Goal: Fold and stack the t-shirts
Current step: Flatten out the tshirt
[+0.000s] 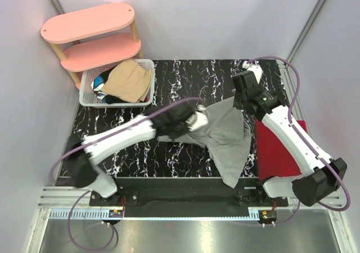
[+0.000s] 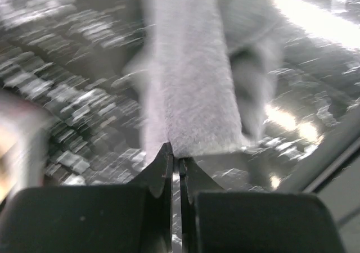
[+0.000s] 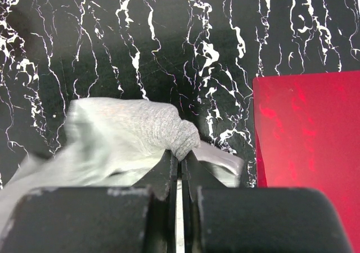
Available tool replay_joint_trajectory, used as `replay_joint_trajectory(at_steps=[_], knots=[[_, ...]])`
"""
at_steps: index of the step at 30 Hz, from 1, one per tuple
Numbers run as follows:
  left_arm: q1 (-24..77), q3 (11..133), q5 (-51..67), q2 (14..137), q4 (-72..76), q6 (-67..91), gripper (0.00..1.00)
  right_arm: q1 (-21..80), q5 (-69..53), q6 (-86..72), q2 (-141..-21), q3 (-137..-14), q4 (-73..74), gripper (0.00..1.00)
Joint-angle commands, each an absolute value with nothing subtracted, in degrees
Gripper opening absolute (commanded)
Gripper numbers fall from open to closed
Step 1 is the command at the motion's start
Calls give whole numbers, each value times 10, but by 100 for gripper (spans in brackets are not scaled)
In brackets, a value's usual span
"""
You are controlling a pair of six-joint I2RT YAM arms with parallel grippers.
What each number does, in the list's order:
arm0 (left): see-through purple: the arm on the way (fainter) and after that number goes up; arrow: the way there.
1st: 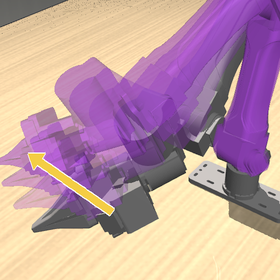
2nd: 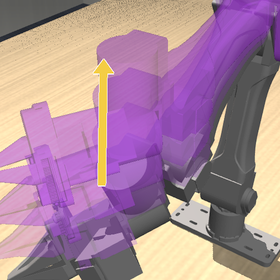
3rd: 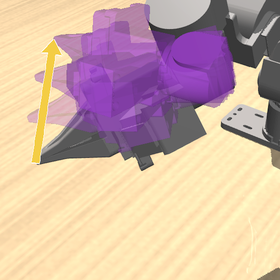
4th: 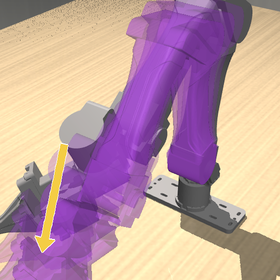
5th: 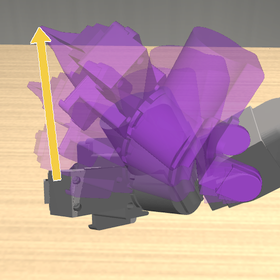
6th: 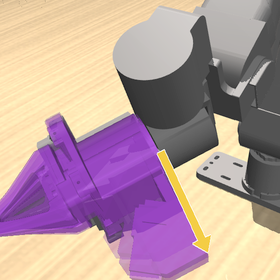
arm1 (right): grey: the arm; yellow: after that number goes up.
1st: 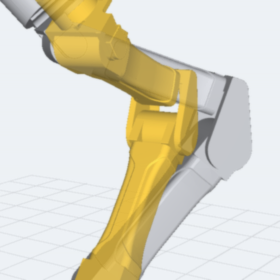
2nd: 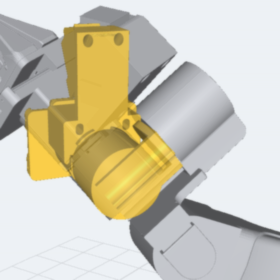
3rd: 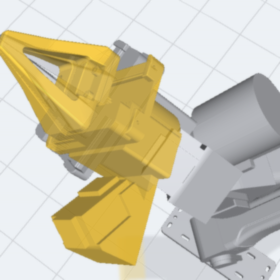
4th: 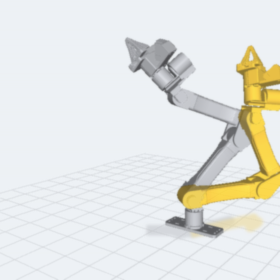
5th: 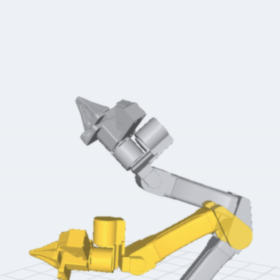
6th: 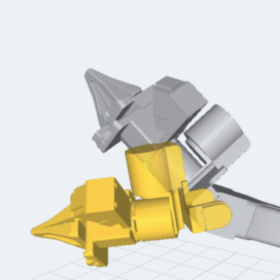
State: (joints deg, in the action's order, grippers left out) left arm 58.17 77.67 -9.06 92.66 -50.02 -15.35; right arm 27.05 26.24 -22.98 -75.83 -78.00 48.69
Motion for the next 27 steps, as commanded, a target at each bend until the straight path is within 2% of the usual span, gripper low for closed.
replay_joint_trajectory(at_steps=[1,9,13,15,19,20,23,25,27], knots=[[543,699,-114,777,-567,-198,3,268,271,-235,-724,-773,468,0],[527,559,-134,708,-541,-223,4,268,290,-238,-702,-759,474,0],[500,526,-158,722,-503,-246,10,268,308,-233,-694,-768,488,0],[465,514,-180,735,-468,-276,16,268,324,-230,-691,-778,495,0],[401,513,-265,765,-368,-331,19,268,345,-224,-688,-796,511,0],[392,519,-277,773,-335,-345,29,267,352,-222,-688,-804,516,0],[376,562,-300,778,-301,-362,33,261,373,-215,-690,-823,528,0],[377,612,-288,777,-305,-352,47,258,373,-214,-689,-835,529,0],[403,665,-260,773,-352,-334,52,258,358,-217,-693,-838,531,0]])
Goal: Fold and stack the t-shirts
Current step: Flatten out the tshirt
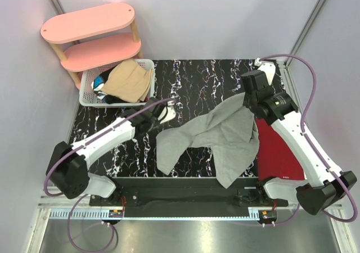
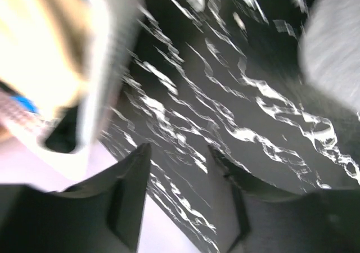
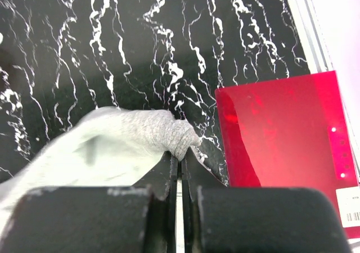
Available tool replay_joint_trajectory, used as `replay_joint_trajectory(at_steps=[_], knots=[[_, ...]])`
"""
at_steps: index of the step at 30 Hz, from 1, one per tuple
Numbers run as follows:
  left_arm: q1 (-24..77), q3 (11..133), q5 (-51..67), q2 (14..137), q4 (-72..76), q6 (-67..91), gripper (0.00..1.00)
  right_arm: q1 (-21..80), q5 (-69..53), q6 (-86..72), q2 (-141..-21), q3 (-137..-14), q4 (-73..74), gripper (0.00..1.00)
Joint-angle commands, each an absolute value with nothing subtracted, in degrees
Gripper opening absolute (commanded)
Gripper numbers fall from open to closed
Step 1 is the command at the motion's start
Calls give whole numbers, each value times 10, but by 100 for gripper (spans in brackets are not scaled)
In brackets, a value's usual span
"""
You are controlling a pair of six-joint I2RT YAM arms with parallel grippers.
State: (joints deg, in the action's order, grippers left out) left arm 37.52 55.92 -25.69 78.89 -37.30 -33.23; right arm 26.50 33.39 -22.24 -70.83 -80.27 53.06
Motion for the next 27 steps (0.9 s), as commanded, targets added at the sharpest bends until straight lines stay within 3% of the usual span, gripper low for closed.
replay_joint_trajectory(at_steps=[1,6,9,20,27], knots=[[422,678,-230,771,-395,-315,52,258,353,-219,-696,-837,531,0],[608,671,-150,765,-472,-265,53,258,332,-236,-711,-816,528,0],[646,644,-115,804,-491,-235,49,258,330,-237,-715,-806,521,0],[656,572,-69,860,-478,-206,45,258,323,-235,-726,-799,515,0],[670,568,-40,874,-475,-194,50,258,312,-238,-731,-798,512,0]])
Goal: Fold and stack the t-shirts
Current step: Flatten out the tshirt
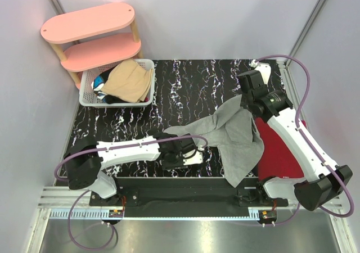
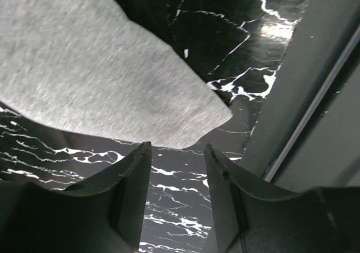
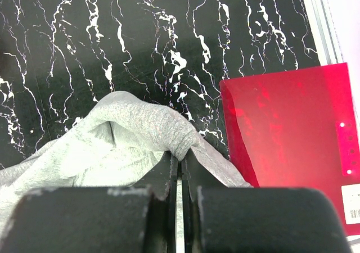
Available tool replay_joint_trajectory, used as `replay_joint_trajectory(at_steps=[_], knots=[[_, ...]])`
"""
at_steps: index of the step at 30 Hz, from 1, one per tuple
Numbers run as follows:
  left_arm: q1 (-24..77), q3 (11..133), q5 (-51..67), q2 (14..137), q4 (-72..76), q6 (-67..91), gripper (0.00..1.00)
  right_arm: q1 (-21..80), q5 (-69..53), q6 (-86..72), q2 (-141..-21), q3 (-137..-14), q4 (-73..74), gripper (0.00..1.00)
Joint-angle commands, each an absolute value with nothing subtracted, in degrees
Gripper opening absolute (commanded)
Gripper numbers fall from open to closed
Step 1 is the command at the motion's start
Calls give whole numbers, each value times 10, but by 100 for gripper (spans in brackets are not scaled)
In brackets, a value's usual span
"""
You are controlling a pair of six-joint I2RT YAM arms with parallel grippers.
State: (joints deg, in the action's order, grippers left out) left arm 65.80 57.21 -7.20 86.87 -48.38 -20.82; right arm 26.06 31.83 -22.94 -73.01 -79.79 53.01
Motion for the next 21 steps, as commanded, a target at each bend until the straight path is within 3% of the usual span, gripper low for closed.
replay_joint_trajectory(at_steps=[1,13,17,21], knots=[[674,566,-37,877,-475,-194,52,258,313,-239,-731,-797,512,0],[690,543,-32,917,-448,-193,64,258,304,-242,-737,-797,511,0],[689,543,-45,937,-427,-201,54,258,298,-243,-733,-795,511,0],[680,536,-69,953,-394,-213,26,258,295,-243,-726,-788,509,0]])
